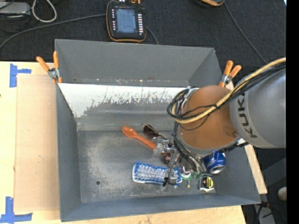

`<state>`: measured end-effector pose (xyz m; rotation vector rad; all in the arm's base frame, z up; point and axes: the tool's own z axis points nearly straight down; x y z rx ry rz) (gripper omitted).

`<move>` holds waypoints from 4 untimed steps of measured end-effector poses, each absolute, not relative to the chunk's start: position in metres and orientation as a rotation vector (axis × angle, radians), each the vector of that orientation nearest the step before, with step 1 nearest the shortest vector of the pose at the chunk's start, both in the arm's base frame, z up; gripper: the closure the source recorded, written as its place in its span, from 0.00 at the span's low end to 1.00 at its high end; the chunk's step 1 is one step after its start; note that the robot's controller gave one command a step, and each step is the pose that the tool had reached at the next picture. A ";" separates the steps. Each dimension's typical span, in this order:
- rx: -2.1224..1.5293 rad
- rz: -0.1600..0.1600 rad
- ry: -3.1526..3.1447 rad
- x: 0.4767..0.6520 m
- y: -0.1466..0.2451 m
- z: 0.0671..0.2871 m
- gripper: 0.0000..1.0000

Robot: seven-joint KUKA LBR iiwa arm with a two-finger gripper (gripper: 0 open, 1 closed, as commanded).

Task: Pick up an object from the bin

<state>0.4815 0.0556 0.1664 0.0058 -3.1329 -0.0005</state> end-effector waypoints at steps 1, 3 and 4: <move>0.001 -0.001 -3.139 0.483 0.055 0.169 0.00; -0.150 -0.004 -3.135 0.507 0.049 0.100 1.00; -0.153 -0.004 -3.135 0.507 0.049 0.100 1.00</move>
Offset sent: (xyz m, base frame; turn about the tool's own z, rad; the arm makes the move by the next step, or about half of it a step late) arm 0.0129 -0.0178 -0.0502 0.1266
